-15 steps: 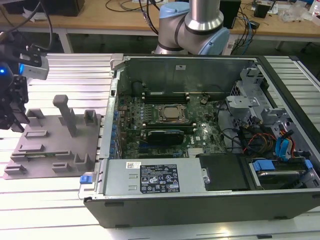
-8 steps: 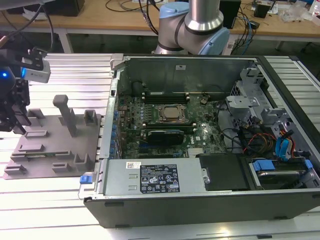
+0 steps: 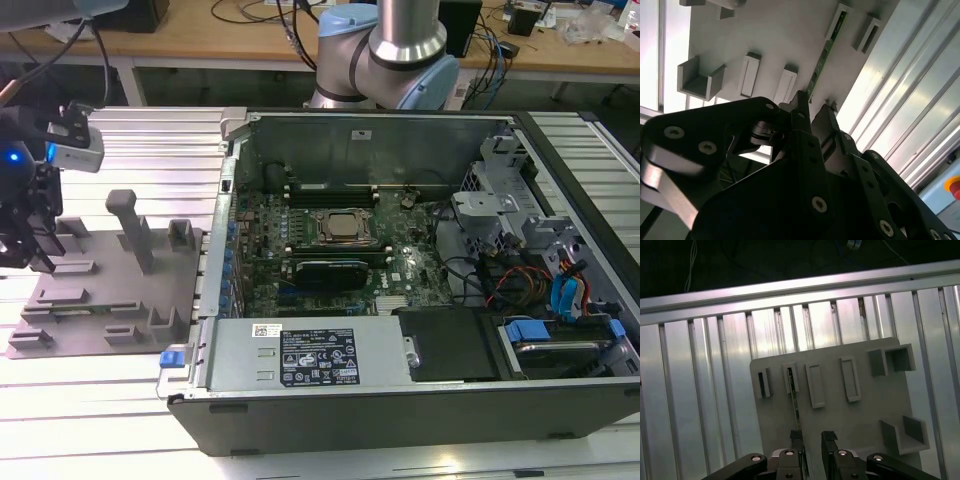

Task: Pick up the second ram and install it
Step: 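Pick up the second ram and move it above second insertion slot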

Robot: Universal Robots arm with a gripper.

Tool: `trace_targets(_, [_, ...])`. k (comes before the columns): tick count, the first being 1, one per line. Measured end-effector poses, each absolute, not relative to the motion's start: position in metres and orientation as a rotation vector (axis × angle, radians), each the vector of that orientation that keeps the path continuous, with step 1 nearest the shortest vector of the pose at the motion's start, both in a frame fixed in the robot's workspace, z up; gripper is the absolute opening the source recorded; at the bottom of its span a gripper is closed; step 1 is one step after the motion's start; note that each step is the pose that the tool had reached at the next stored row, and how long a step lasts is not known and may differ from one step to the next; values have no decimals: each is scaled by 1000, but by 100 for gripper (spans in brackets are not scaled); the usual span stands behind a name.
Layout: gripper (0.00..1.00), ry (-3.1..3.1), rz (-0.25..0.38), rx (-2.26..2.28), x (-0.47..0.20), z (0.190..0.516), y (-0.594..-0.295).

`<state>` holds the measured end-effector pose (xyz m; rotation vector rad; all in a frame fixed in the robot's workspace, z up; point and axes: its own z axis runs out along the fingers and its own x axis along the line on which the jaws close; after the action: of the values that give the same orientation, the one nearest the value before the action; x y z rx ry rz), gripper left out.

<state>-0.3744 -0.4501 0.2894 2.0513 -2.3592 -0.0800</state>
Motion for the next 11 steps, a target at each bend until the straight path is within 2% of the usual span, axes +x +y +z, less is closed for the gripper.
trace_targets(11, [28,-2359,-80,2051,-374,279,-450])
